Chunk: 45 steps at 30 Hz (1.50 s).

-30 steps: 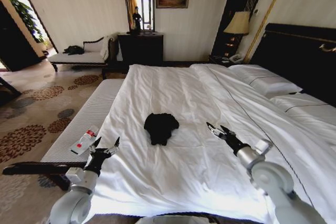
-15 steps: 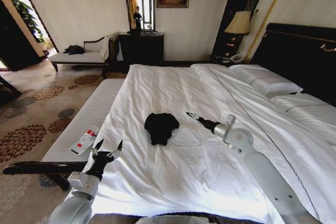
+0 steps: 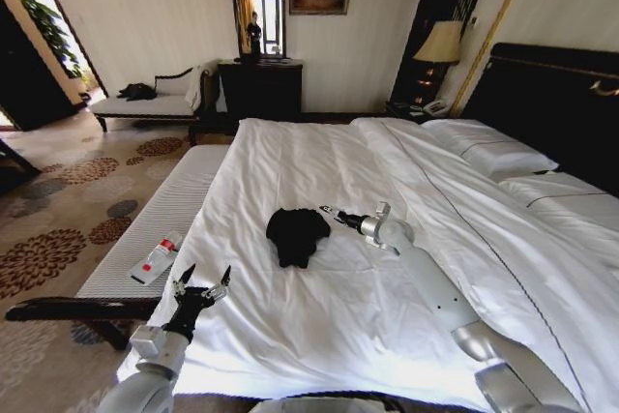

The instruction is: Fold the clothes on the bed.

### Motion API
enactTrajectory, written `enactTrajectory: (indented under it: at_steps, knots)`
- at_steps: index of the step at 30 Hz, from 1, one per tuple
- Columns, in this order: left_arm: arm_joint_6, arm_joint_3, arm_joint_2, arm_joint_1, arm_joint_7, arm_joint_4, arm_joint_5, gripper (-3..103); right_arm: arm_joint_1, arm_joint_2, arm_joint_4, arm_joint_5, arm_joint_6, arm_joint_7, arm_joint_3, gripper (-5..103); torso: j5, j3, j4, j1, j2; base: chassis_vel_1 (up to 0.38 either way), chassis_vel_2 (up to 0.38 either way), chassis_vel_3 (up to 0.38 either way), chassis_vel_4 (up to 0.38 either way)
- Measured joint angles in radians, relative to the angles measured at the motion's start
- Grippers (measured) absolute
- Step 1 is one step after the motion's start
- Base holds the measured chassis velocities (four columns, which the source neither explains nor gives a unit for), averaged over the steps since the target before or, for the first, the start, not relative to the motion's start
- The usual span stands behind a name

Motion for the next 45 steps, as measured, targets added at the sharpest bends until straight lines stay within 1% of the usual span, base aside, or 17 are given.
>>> enactTrajectory:
  at_steps: [5, 11, 15, 17, 21, 22, 26, 30, 32, 35, 36, 37, 38, 39, 41, 42, 45]
  knots:
    - [-0.001, -0.011, -0.004, 0.009, 0.0, -0.01, 0.001, 100, -0.004, 0.012, -0.051, -0.034, 0.011, -0.03, 0.002, 89, -0.0001, 0.0, -0.0003, 0.0, 0.0, 0.0, 0.0, 0.0, 0.0]
    - [-0.003, -0.011, -0.015, 0.017, 0.001, -0.011, 0.01, 100, 0.011, 0.053, -0.141, -0.059, 0.022, -0.053, 0.013, 84, -0.0002, 0.0, 0.0002, 0.0, 0.0, 0.0, 0.0, 0.0, 0.0]
    - [-0.004, -0.017, -0.016, 0.018, 0.003, -0.014, 0.012, 100, 0.018, 0.069, -0.185, -0.078, 0.026, -0.067, 0.017, 75, -0.0001, 0.0, -0.0002, 0.0, 0.0, 0.0, 0.0, 0.0, 0.0]
    - [-0.005, -0.019, -0.015, 0.017, 0.003, -0.015, 0.011, 100, 0.019, 0.075, -0.189, -0.082, 0.027, -0.068, 0.018, 75, -0.0001, 0.0, -0.0002, 0.0, 0.0, 0.0, 0.0, 0.0, 0.0]
    - [-0.004, -0.02, -0.014, 0.014, 0.003, -0.016, 0.005, 100, 0.027, 0.094, -0.216, -0.102, 0.029, -0.074, 0.017, 70, -0.0001, 0.0, 0.0, 0.0, 0.0, 0.0, 0.0, 0.0, 0.0]
    - [-0.003, -0.019, -0.014, 0.013, 0.002, -0.016, -0.001, 100, 0.031, 0.101, -0.229, -0.109, 0.03, -0.076, 0.017, 64, -0.0002, 0.0, 0.0, 0.0, 0.0, 0.0, 0.0, 0.0, 0.0]
    - [-0.002, -0.019, -0.017, 0.013, 0.001, -0.016, -0.006, 100, 0.041, 0.116, -0.259, -0.123, 0.031, -0.081, 0.013, 57, -0.0001, 0.0, 0.0001, 0.0, 0.0, 0.0, 0.0, 0.0, 0.0]
    - [-0.002, -0.021, -0.016, 0.011, 0.0, -0.012, -0.008, 100, 0.044, 0.119, -0.262, -0.131, 0.032, -0.084, 0.004, 37, -0.0001, 0.0, 0.0, 0.0, 0.0, 0.0, 0.0, 0.0, 0.0]
    - [-0.002, -0.021, -0.015, 0.007, 0.0, -0.01, -0.009, 100, 0.044, 0.12, -0.262, -0.132, 0.032, -0.084, 0.004, 37, -0.0001, 0.0, 0.0001, 0.0, 0.0, 0.0, 0.0, 0.0, 0.0]
    - [-0.002, -0.019, -0.014, 0.0, 0.0, -0.005, -0.01, 100, 0.044, 0.12, -0.257, -0.135, 0.032, -0.081, 0.0, 21, -0.0001, 0.0, 0.0, 0.0, 0.0, 0.0, 0.0, 0.0, 0.0]
    - [-0.002, -0.019, -0.014, 0.0, 0.0, -0.005, -0.01, 100, 0.044, 0.12, -0.257, -0.135, 0.032, -0.081, 0.0, 21, -0.0001, 0.0, 0.0, 0.0, 0.0, 0.0, 0.0, 0.0, 0.0]
    - [-0.002, -0.019, -0.014, -0.002, 0.0, -0.004, -0.011, 100, 0.044, 0.12, -0.254, -0.136, 0.032, -0.079, -0.002, 16, -0.0001, 0.0, 0.0, 0.0, 0.0, 0.0, 0.0, 0.0, 0.0]
    - [-0.002, -0.019, -0.014, -0.002, 0.0, -0.002, -0.012, 100, 0.043, 0.119, -0.252, -0.137, 0.032, -0.079, -0.004, 16, 0.0, 0.0, 0.0, 0.0, 0.0, 0.0, 0.0, 0.0, 0.0]
    - [-0.002, -0.019, -0.014, -0.002, 0.0, -0.001, -0.013, 100, 0.041, 0.117, -0.247, -0.138, 0.03, -0.079, -0.008, 5, 0.0, 0.0, 0.0, 0.0, 0.0, 0.0, 0.0, 0.0, 0.0]
    - [-0.003, -0.019, -0.014, -0.002, 0.0, -0.001, -0.013, 100, 0.04, 0.115, -0.244, -0.139, 0.029, -0.079, -0.01, 5, 0.0, 0.0, 0.0, 0.0, 0.0, 0.0, 0.0, 0.0, 0.0]
    - [-0.003, -0.018, -0.014, -0.002, 0.0, -0.001, -0.013, 100, 0.039, 0.113, -0.24, -0.14, 0.028, -0.08, -0.012, 2, 0.0, 0.0, 0.0, 0.0, 0.0, 0.0, 0.0, 0.0, 0.0]
    - [-0.003, -0.016, -0.015, -0.003, 0.0, -0.001, -0.013, 100, 0.036, 0.113, -0.232, -0.14, 0.028, -0.079, -0.013, 1, 0.0, 0.0, 0.0, 0.0, 0.0, 0.0, 0.0, 0.0, 0.0]
